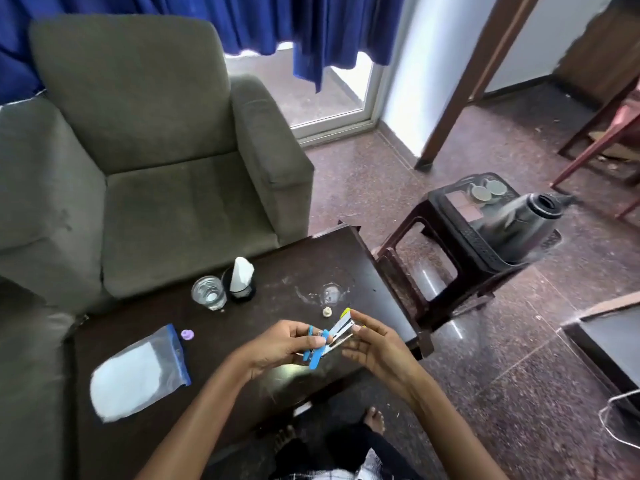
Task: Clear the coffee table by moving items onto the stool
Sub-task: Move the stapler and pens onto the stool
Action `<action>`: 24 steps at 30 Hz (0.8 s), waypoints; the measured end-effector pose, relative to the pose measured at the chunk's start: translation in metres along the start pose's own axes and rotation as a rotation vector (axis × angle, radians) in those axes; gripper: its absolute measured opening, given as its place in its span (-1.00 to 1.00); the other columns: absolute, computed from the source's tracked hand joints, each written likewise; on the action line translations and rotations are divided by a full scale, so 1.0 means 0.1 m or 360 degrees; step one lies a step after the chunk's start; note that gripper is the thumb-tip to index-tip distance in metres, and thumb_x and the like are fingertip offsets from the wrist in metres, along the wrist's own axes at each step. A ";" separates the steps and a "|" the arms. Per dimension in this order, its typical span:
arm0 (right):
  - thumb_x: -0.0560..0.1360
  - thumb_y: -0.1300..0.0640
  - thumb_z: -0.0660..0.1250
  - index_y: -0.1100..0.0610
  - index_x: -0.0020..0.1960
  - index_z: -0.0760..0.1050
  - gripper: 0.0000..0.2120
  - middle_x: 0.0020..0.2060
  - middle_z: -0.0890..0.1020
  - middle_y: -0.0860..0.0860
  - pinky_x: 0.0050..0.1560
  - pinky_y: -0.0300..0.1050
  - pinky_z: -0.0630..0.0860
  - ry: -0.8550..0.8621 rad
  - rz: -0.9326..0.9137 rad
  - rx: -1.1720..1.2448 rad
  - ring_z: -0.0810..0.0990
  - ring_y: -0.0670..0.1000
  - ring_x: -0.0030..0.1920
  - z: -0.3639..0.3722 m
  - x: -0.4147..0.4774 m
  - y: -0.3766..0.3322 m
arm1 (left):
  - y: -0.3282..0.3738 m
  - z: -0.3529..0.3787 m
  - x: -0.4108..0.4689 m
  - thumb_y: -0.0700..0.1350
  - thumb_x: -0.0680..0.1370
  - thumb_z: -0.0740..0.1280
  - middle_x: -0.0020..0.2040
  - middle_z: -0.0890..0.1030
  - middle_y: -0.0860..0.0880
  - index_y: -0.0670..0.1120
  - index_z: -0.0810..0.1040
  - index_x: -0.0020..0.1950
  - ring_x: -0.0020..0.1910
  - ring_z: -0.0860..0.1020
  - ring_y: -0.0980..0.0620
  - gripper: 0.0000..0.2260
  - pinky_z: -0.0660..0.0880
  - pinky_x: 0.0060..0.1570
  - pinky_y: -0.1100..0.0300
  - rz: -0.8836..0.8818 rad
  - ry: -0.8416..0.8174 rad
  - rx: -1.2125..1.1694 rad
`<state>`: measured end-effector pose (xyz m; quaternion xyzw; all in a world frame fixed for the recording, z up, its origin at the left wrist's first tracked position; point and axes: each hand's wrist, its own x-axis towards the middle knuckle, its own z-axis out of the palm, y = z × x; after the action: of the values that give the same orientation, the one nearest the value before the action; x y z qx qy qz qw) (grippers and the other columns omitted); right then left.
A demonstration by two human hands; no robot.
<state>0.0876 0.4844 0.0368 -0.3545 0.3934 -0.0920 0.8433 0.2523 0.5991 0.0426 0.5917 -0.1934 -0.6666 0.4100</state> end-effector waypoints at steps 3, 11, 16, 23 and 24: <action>0.54 0.33 0.19 0.18 0.20 0.50 -0.73 -0.13 0.68 0.18 -0.18 -0.12 0.60 0.0104 -0.0075 0.0027 0.67 0.07 -0.21 -0.30 -0.12 -0.19 | 0.12 0.29 0.24 -0.13 0.45 0.42 -0.10 0.57 -0.07 -0.13 0.64 0.04 -0.19 0.53 0.10 -0.81 0.47 -0.16 0.29 0.0009 -0.0067 0.0035; 0.46 0.32 0.30 0.23 -0.14 0.49 -0.97 -0.23 0.67 0.20 -0.24 -0.12 0.63 0.0397 -0.0108 0.0440 0.67 0.10 -0.27 -1.58 -0.31 -0.78 | 0.53 1.43 1.19 -0.04 0.32 0.48 -0.19 0.61 -0.01 -0.15 0.64 0.03 -0.26 0.55 0.16 -0.67 0.51 -0.20 0.32 -0.0013 -0.0156 -0.0055; 0.42 0.33 0.35 0.30 -0.08 0.55 -0.91 -0.27 0.64 0.17 -0.32 -0.18 0.62 0.0569 -0.0057 0.0453 0.64 0.04 -0.31 -2.44 -0.33 -1.23 | 0.83 2.16 1.79 -0.23 0.51 0.32 -0.28 0.62 0.04 -0.17 0.61 0.05 -0.37 0.54 0.21 -0.85 0.50 -0.26 0.37 -0.0021 -0.0134 -0.0045; 0.49 0.38 0.24 0.37 -0.10 0.53 -0.90 -0.33 0.65 0.18 -0.30 -0.17 0.64 0.0490 -0.0215 0.0556 0.67 0.04 -0.36 -3.17 -0.25 -1.96 | 1.29 2.67 2.40 -0.11 0.46 0.31 -0.06 0.64 -0.06 -0.14 0.65 0.04 -0.15 0.56 0.09 -0.77 0.52 -0.15 0.26 0.0043 -0.0110 -0.0345; 0.49 0.38 0.23 0.36 -0.12 0.52 -0.90 -0.37 0.65 0.16 -0.29 -0.17 0.64 0.0494 -0.0236 0.0567 0.67 0.04 -0.37 -3.24 -0.22 -2.07 | 1.37 2.69 2.49 -0.13 0.49 0.28 -0.06 0.65 -0.04 -0.16 0.61 0.10 -0.17 0.58 0.12 -0.75 0.53 -0.16 0.29 0.0068 -0.0091 -0.0382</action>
<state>-0.1379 0.1724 0.0462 -0.2097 0.4686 -0.2748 0.8130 0.0501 0.2639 0.0480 0.5150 -0.1364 -0.6926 0.4863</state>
